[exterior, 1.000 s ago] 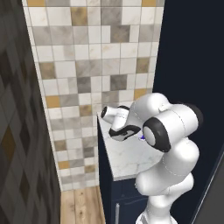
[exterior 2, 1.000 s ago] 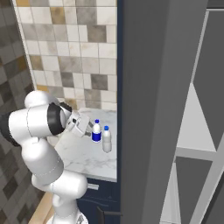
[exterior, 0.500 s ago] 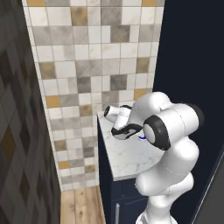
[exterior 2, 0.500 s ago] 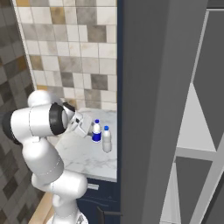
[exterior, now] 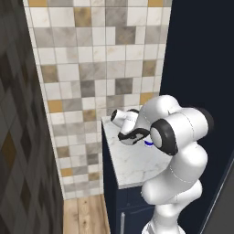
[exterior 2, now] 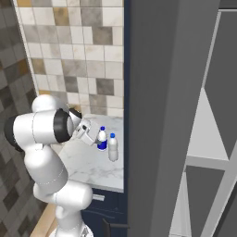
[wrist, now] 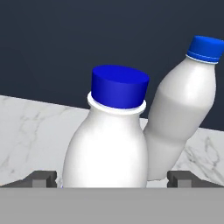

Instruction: Take the bottled waters from the counter and place them in the freezer to freeze. Close the freezer door after placing the bottles.

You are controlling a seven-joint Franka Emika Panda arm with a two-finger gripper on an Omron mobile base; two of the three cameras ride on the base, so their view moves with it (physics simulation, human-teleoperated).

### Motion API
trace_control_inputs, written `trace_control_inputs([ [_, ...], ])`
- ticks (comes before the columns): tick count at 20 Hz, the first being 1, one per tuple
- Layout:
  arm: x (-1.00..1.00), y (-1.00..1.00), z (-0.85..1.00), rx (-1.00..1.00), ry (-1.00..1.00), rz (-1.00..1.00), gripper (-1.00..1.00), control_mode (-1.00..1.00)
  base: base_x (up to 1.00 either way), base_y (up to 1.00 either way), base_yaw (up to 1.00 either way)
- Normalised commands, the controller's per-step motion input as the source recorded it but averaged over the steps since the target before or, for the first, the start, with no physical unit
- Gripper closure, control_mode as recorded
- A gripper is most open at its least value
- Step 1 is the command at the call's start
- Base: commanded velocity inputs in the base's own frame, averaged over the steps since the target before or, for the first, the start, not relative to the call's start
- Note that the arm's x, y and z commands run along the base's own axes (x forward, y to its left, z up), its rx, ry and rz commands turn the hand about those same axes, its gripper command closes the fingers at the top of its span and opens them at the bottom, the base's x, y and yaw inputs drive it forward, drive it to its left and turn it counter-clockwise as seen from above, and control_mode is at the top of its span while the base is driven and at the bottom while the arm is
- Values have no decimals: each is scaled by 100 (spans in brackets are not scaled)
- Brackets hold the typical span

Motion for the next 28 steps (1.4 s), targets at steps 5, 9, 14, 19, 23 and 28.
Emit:
trace_control_inputs([
  [5,0,0,0,0,0,0,-100,-100,0,0,0],
  [9,0,-1,0,0,0,0,-100,-100,0,0,0],
  [14,0,0,0,0,0,0,100,-100,0,0,0],
  [19,0,0,0,0,0,0,100,-100,0,0,0],
  [23,0,0,0,0,0,0,100,-100,0,0,0],
  [28,5,12,18,0,3,4,100,-100,0,0,0],
])
